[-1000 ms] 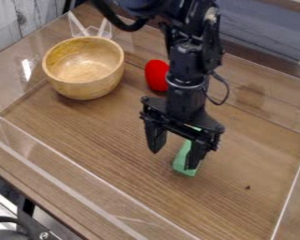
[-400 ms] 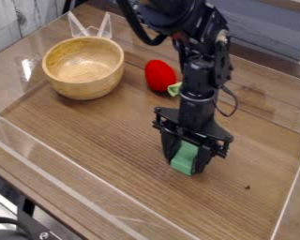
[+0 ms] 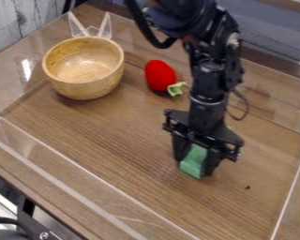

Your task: Put the green block in the brown bowl

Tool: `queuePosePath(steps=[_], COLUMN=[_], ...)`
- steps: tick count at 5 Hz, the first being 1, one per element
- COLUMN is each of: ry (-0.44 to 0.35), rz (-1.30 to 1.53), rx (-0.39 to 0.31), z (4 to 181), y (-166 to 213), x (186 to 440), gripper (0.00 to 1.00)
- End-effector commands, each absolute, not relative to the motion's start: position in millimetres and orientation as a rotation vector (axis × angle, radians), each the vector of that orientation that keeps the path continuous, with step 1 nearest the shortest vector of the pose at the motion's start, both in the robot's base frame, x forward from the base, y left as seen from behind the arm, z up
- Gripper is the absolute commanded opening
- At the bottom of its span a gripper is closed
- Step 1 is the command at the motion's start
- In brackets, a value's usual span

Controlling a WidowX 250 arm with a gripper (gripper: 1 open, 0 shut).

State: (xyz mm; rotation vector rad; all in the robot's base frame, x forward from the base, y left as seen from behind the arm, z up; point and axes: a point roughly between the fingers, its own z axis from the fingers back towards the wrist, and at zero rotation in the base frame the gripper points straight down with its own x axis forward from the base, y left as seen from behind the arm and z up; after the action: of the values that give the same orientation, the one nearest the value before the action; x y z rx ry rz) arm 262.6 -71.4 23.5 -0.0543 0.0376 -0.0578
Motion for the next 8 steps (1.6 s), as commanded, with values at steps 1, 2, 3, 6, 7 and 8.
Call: queuePosePath(steps=[1, 2, 3, 6, 7, 8], ry=[-0.067, -0.083, -0.077, -0.102, -0.121, -0.176], rz=[-0.049, -0.024, -0.006, 0.031, -0.011, -0.035], rx=[-0.074, -0.073, -0.070, -0.064, -0.067, -0.066], z=[48.9, 51.3, 46.4, 53.0, 67.0, 98.6], y=[-81.8, -83.3, -81.4, -75.5, -72.9, -63.8], x=[277.0, 268.2, 259.5, 248.6, 255.3, 264.4], gripper=[0.00, 0.00, 0.00, 0.00, 0.00, 0.00])
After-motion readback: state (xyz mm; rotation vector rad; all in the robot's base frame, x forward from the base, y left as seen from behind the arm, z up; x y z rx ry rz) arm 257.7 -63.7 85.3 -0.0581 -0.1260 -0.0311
